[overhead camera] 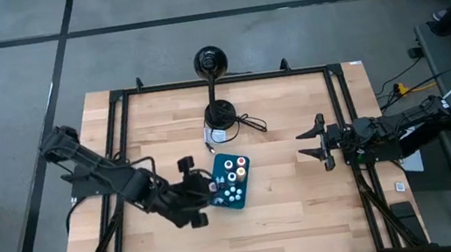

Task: Pick & Place food coloring
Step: Put the pink big food coloring bottle into the bin

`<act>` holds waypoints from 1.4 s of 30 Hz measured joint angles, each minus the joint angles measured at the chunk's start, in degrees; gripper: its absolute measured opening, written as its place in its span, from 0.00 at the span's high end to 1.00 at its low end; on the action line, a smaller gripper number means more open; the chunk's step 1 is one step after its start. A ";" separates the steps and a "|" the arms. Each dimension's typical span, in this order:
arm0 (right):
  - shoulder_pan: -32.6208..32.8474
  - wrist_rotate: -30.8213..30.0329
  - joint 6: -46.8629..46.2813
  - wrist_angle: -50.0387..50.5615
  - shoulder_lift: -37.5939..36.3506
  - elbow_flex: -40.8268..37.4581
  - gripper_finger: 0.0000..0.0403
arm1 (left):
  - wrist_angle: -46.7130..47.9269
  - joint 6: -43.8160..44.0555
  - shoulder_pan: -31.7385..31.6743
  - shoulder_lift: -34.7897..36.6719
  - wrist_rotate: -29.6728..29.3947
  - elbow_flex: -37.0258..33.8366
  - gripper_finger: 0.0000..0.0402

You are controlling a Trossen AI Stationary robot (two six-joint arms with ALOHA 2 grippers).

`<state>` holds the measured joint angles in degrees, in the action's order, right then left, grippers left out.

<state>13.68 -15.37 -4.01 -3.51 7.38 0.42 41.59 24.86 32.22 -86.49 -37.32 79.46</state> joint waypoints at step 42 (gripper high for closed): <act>0.01 0.02 0.02 0.00 0.00 0.01 0.45 | -48.13 -16.58 -21.65 2.77 18.79 -37.09 0.71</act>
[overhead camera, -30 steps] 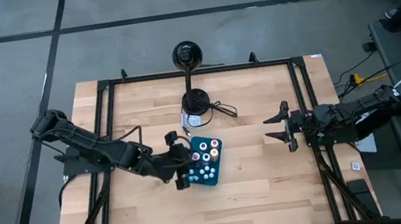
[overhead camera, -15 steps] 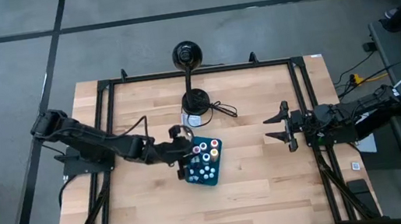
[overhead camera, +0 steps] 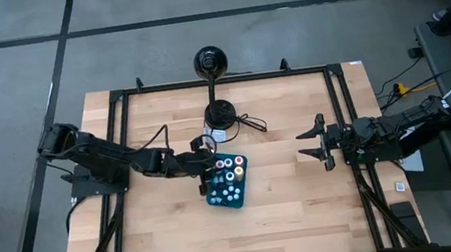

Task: Pick & Place food coloring
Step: Put the pink big food coloring bottle into the bin

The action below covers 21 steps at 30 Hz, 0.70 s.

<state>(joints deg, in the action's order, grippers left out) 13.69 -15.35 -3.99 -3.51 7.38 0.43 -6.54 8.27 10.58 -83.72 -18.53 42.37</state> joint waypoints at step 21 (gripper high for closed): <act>-0.01 0.00 -0.02 0.00 0.01 -0.01 0.45 | -2.67 0.59 -2.96 -3.10 3.33 -0.79 0.57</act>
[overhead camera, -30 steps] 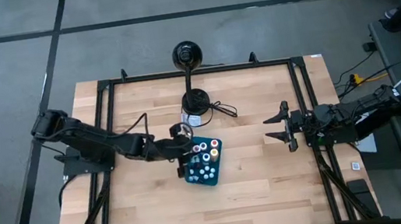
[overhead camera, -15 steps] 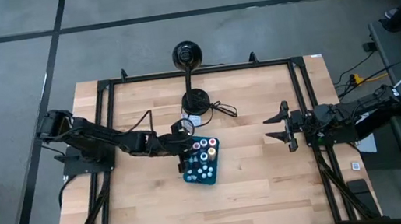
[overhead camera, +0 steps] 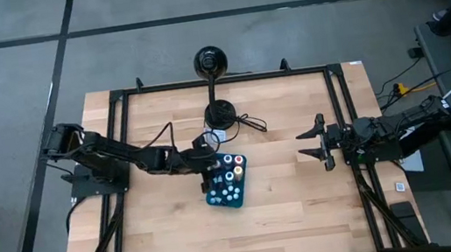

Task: Pick & Place food coloring
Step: Put the pink big food coloring bottle into the bin, then return to Home Position

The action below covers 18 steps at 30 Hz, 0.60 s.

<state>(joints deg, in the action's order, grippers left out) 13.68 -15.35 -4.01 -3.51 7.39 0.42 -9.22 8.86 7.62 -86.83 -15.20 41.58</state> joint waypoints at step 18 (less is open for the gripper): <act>0.01 0.29 0.00 -0.02 -0.01 -0.01 0.45 | 10.40 3.31 1.78 7.52 2.03 4.53 0.44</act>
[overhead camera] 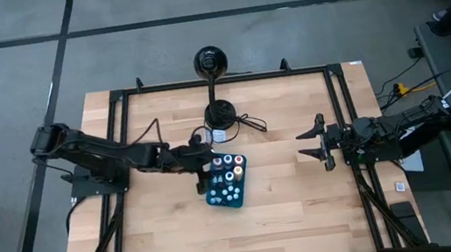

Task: Pick & Place food coloring
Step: Return to Home Position

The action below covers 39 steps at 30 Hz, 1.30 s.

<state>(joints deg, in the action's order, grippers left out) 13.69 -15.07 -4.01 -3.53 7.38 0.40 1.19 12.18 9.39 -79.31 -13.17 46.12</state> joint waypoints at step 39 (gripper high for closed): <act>-0.01 0.14 0.01 0.02 0.02 0.01 0.45 | -0.81 -12.60 -7.51 57.12 5.24 -16.33 0.19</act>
<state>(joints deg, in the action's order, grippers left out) 13.68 -14.93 -4.00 -3.51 7.40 0.41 0.38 -0.43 1.88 -22.19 -7.93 29.79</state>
